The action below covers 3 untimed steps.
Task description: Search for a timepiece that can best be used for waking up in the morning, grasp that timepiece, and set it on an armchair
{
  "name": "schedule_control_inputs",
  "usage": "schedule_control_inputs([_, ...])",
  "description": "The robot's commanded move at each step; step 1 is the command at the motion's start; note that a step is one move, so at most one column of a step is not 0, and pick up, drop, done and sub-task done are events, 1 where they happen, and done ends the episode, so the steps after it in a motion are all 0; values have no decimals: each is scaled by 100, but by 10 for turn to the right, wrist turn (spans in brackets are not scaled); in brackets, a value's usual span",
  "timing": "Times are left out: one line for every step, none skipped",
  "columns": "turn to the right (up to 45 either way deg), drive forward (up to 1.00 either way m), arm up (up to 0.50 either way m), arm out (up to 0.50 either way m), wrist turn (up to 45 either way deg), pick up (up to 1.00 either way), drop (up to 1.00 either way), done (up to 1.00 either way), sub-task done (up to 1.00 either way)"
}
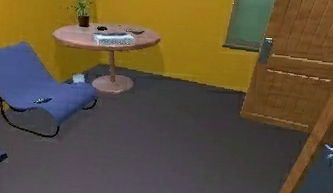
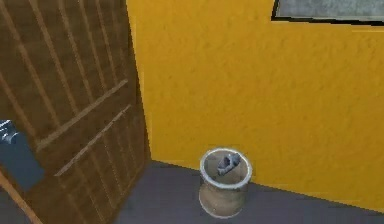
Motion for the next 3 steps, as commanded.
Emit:
schedule_control_inputs([-180, 0, 0, 0, 0, 0, 0, 0, 0])
schedule_control_inputs([0, 50, 0, 0, 0, 0, 0, 0, 0])
schedule_control_inputs([210, 0, 0, 0, 0, 0, 0, 0, 0])
